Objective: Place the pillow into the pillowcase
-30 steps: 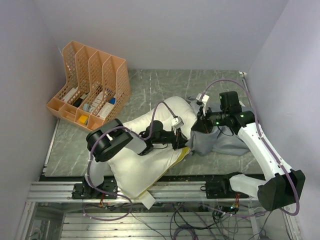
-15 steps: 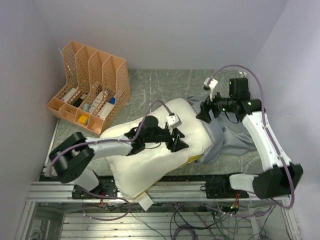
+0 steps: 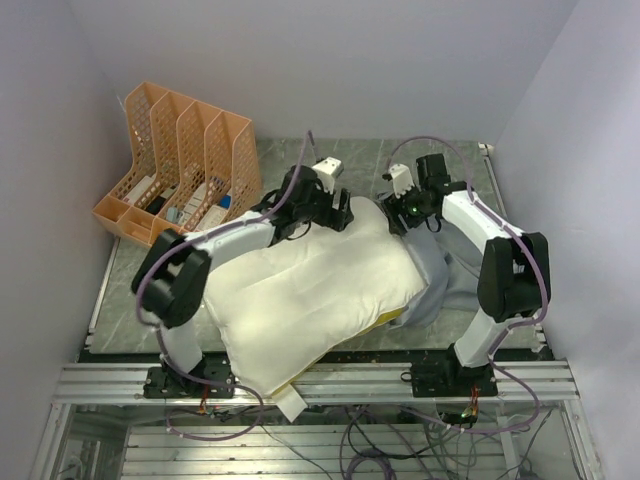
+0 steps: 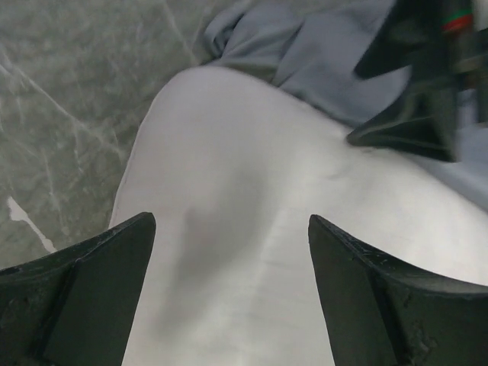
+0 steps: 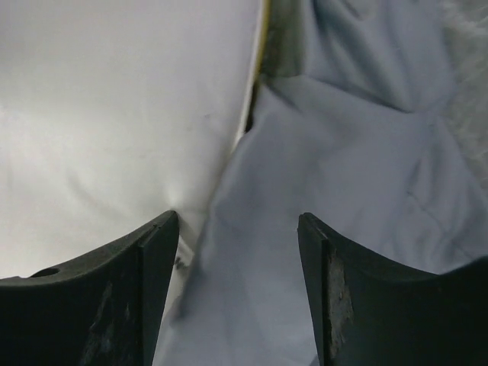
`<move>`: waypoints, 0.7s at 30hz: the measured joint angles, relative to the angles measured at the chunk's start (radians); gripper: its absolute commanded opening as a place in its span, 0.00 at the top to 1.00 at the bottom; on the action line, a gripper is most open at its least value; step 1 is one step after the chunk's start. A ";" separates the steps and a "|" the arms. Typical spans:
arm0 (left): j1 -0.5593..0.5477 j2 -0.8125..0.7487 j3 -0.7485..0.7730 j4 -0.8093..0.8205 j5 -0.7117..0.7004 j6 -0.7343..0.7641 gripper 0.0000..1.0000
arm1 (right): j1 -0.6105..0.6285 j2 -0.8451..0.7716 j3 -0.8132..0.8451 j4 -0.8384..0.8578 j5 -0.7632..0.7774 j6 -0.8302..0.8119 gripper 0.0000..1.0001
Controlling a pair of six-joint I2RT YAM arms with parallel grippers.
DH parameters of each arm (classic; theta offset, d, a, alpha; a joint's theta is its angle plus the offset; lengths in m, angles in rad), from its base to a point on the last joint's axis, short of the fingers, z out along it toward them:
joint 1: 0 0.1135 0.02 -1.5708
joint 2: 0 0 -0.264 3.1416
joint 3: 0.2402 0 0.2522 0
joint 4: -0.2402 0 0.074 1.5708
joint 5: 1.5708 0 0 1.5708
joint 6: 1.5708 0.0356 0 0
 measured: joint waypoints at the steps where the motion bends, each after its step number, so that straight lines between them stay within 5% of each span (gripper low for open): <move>1: 0.004 0.057 0.037 -0.021 -0.003 0.000 0.08 | 0.001 0.000 0.004 0.011 0.017 0.000 0.36; 7: 0.008 0.298 0.195 -0.130 0.018 0.002 0.11 | 0.001 0.011 0.051 0.035 0.052 0.003 0.39; 16: 0.018 0.355 0.275 -0.184 0.082 -0.008 0.36 | 0.014 0.109 0.121 0.060 0.058 0.012 0.43; 19: 0.023 0.368 0.275 -0.182 0.112 -0.018 0.43 | 0.022 0.158 0.117 0.058 0.062 0.016 0.51; 21: 0.025 0.378 0.284 -0.182 0.130 -0.021 0.55 | 0.027 0.173 0.116 0.058 0.068 0.018 0.73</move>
